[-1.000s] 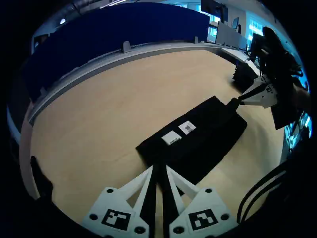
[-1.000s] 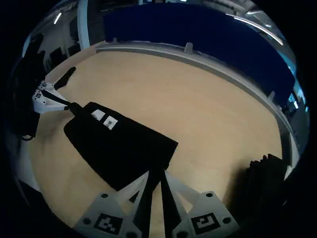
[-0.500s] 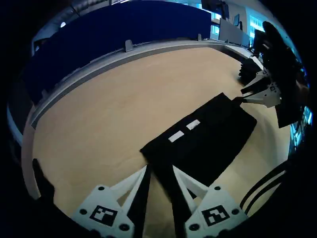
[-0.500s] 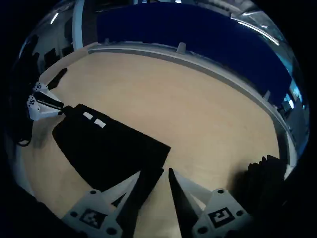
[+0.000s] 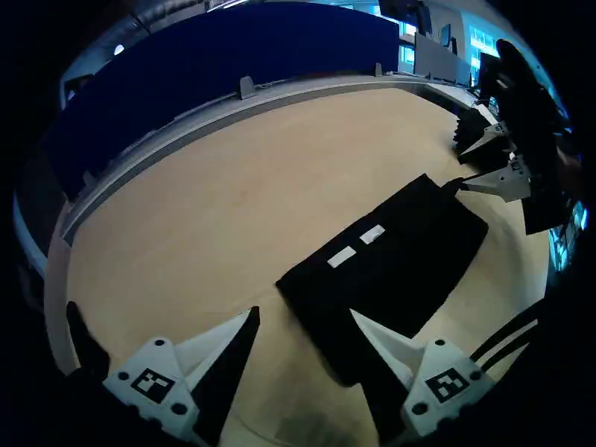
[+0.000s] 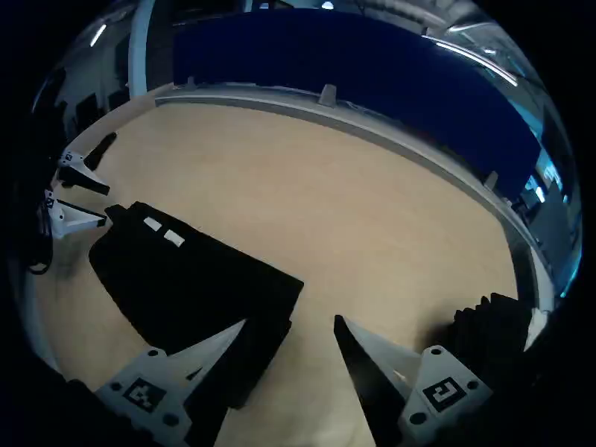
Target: Fold towel
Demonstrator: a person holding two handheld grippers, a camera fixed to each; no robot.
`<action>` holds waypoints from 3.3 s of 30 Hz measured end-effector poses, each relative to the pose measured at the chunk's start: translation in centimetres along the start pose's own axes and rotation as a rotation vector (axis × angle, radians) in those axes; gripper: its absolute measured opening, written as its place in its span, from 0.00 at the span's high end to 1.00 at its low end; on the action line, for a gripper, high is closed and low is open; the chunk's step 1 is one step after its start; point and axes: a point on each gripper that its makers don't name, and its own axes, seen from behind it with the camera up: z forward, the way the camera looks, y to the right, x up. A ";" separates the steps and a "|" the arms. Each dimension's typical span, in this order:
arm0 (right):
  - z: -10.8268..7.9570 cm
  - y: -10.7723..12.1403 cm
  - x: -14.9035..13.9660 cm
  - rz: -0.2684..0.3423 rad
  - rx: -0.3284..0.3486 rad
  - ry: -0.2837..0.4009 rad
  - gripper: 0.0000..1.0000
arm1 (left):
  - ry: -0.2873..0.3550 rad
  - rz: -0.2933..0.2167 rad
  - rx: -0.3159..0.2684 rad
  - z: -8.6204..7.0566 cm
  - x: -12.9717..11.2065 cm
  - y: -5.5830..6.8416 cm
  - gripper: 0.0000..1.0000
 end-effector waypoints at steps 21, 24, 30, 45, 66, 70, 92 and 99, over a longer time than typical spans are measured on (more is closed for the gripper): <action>0.0 0.4 0.6 -0.004 -0.030 0.013 0.00 | 0.012 -0.025 0.059 -0.1 0.4 -2.0 0.07; -0.1 0.5 0.7 -0.007 -0.030 0.014 0.00 | 0.013 -0.025 0.061 -0.5 0.4 -2.1 0.07; -0.5 0.6 0.8 -0.007 -0.035 0.019 0.00 | 0.021 -0.032 0.066 -0.7 0.6 -2.4 0.07; -1.1 -1.1 1.1 -0.023 -0.001 0.030 0.00 | 0.029 -0.071 0.085 -3.1 -0.4 -2.6 0.07; -0.5 -11.8 3.2 -0.121 0.165 0.057 0.00 | -0.021 -0.286 0.231 -11.8 -10.4 -3.8 0.07; 0.0 -13.7 3.7 -0.141 0.193 0.060 0.00 | -0.024 -0.328 0.255 -13.3 -11.9 -3.7 0.07; 1.3 -20.1 3.8 -0.214 0.304 0.031 0.00 | -0.023 -0.461 0.348 -17.6 -16.5 -4.3 0.07; 2.6 -19.4 3.8 -0.208 0.293 0.019 0.00 | -0.025 -0.468 0.349 -17.5 -16.7 -4.2 0.07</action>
